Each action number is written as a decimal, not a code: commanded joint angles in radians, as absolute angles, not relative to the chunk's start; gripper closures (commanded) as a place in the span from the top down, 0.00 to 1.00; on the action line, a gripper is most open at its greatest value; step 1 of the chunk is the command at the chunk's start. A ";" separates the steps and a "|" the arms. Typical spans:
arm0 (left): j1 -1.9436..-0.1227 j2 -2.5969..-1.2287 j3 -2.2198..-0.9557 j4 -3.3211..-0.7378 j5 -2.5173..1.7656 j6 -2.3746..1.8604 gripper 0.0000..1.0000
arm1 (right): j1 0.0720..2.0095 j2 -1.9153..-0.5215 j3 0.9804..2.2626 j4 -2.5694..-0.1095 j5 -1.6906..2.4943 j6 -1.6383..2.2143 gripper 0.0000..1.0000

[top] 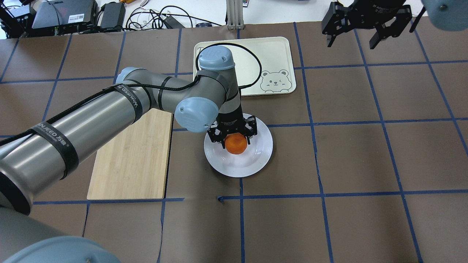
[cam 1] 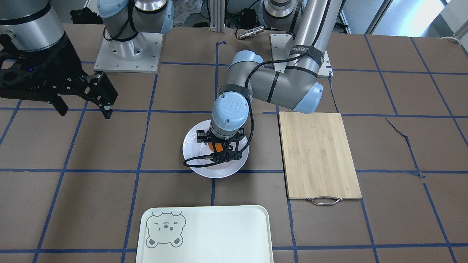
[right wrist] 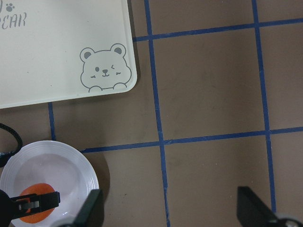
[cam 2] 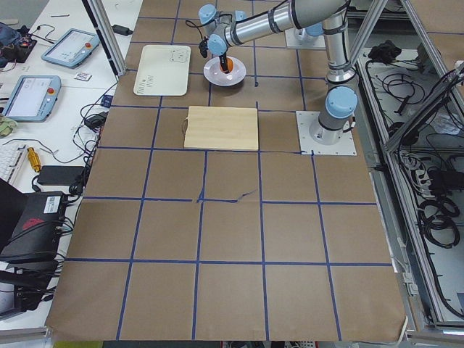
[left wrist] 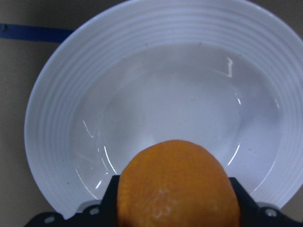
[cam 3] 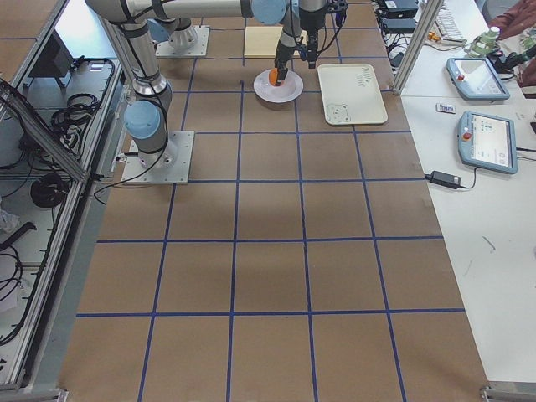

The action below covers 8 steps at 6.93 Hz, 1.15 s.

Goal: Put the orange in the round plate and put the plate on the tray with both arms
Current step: 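Carry the orange with the left gripper over the white plate, then open the left gripper to drop the orange onto the plate and lift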

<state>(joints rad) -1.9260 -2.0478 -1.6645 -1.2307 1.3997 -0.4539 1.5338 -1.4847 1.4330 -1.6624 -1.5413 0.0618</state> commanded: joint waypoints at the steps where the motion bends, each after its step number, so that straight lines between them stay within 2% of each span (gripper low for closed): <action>1: -1.927 -2.028 -1.664 -1.193 1.410 -0.453 1.00 | 1.529 -1.485 1.425 -1.663 -1.542 0.054 1.00; 3: -1.890 -1.959 -1.620 -1.224 1.452 -0.445 1.00 | 1.531 -1.486 1.420 -1.664 -1.540 0.045 1.00; 5: -1.850 -1.873 -1.509 -1.406 1.457 -0.440 1.00 | 1.529 -1.453 1.427 -1.678 -1.478 0.043 1.00; 7: -1.842 -1.775 -1.398 -1.593 1.526 -0.439 1.00 | 1.546 -1.318 1.437 -1.706 -1.465 0.054 1.00; 8: -1.844 -1.729 -1.391 -1.545 1.549 -0.361 1.00 | 1.596 -1.293 1.454 -1.689 -1.336 0.055 1.00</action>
<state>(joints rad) -1.8443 -1.7856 -1.4182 -1.5457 1.5236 -0.4196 1.5548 -1.3359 1.4402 -1.6967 -1.4373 0.0506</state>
